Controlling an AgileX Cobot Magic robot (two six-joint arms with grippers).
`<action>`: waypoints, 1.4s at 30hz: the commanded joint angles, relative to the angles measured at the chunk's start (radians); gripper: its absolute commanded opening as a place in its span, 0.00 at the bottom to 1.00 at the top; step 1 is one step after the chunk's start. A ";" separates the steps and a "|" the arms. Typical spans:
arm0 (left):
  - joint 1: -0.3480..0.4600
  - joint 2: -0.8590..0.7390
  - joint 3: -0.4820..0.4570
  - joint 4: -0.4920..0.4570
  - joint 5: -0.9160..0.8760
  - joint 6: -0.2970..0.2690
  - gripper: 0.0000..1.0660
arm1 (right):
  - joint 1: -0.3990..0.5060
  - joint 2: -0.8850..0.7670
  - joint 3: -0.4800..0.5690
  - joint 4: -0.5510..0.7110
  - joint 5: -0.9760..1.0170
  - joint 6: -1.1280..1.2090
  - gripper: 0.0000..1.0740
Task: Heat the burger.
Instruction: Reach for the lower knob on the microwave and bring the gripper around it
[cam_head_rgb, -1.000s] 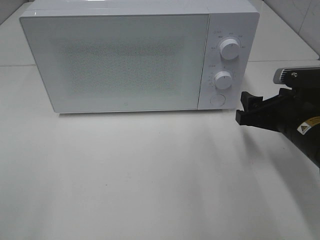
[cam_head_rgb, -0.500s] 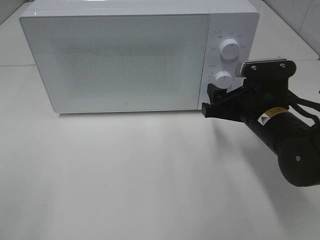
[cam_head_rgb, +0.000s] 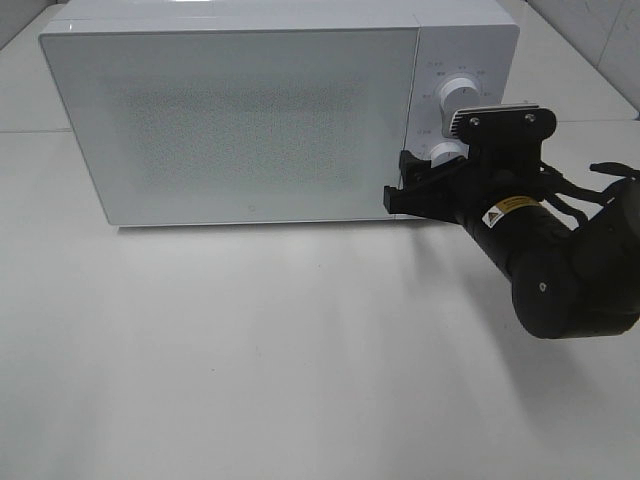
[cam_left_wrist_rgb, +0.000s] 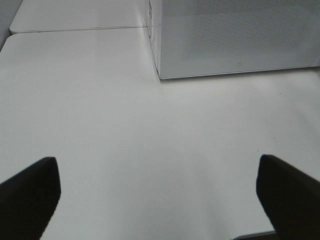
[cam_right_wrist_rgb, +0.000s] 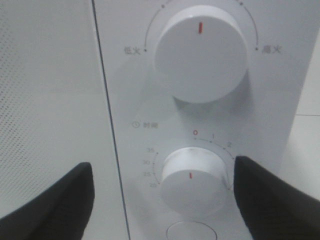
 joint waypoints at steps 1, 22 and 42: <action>0.002 -0.016 0.002 0.003 -0.001 -0.002 0.96 | -0.002 0.007 -0.021 0.045 -0.186 -0.010 0.71; 0.002 -0.016 0.002 0.003 -0.001 -0.002 0.96 | -0.005 0.050 -0.043 0.088 -0.191 -0.006 0.71; 0.002 -0.016 0.002 0.003 -0.001 -0.002 0.96 | -0.005 0.077 -0.089 0.088 -0.196 -0.007 0.70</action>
